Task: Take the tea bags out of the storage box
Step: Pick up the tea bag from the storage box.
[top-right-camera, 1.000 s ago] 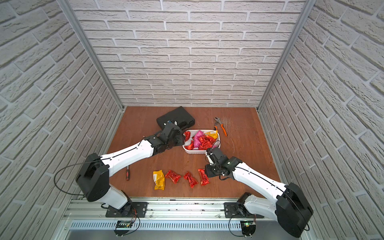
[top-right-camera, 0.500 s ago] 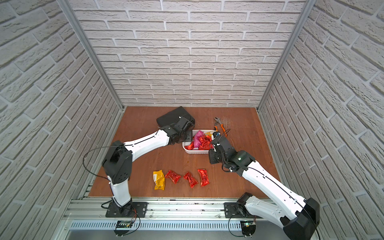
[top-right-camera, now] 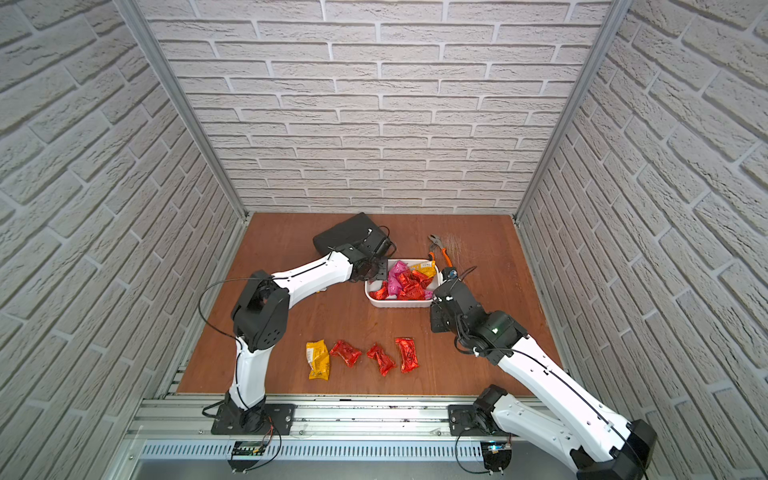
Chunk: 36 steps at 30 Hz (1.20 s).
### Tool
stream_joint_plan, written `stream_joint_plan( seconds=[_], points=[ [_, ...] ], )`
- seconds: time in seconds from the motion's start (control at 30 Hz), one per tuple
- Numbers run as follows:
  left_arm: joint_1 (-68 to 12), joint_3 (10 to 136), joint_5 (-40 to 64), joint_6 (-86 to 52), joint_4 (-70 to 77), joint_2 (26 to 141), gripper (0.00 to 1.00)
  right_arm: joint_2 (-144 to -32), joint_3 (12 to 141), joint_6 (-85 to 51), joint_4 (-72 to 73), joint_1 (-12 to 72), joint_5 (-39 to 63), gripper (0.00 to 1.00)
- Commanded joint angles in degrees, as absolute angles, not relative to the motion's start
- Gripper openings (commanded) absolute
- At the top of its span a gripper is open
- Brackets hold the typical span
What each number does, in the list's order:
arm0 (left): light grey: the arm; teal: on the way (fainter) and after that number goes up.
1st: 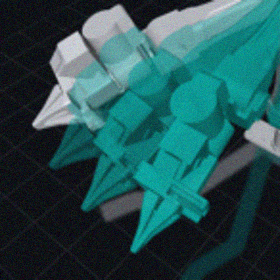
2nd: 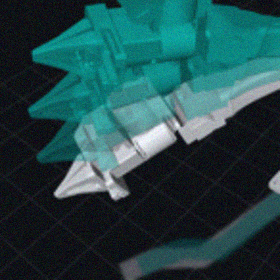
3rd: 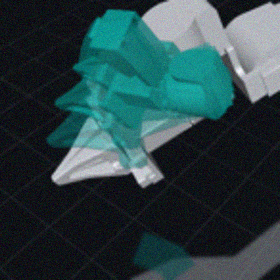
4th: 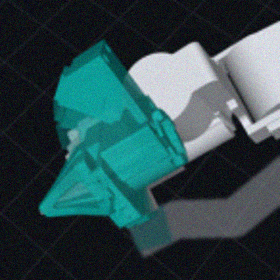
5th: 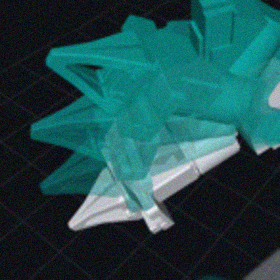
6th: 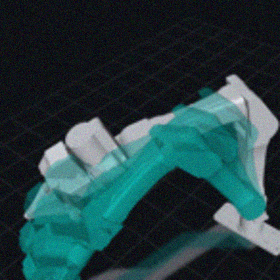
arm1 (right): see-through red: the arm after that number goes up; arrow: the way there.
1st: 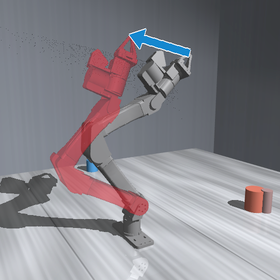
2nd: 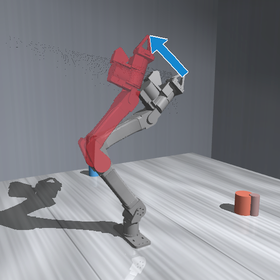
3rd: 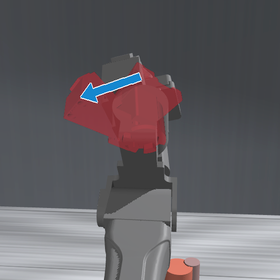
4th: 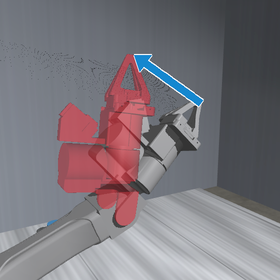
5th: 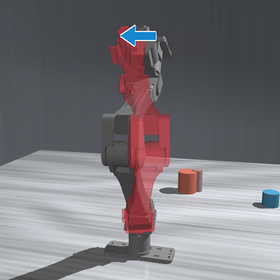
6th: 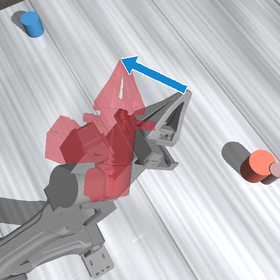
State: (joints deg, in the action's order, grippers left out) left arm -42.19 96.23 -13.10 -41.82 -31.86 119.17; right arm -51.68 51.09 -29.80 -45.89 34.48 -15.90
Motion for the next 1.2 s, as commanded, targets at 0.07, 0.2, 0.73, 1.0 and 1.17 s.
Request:
stream_joint_plan(
  seconds=[0.07, 0.2, 0.73, 1.0, 1.17],
  points=[
    [-41.3, 100.8, -15.0, -38.4, -35.4, 122.9, 0.53, -51.5, 51.4, -30.4, -45.9, 34.1, -17.2, 0.40],
    [-41.0, 102.7, -13.6, -38.0, -36.2, 125.0, 0.44, -51.6, 51.7, -30.3, -46.0, 34.1, -17.2, 0.40],
    [-42.0, 102.4, -14.1, -34.8, -34.6, 121.5, 0.00, -49.2, 50.8, -31.6, -46.4, 34.0, -18.3, 0.38],
    [-45.4, 94.0, -18.9, -35.0, -37.9, 105.4, 0.00, -48.2, 48.1, -33.7, -45.1, 34.0, -17.1, 0.38],
    [-46.1, 79.9, -22.4, -44.9, -41.9, 91.7, 0.00, -48.3, 46.2, -34.9, -42.4, 34.0, -15.1, 0.37]
  ],
)
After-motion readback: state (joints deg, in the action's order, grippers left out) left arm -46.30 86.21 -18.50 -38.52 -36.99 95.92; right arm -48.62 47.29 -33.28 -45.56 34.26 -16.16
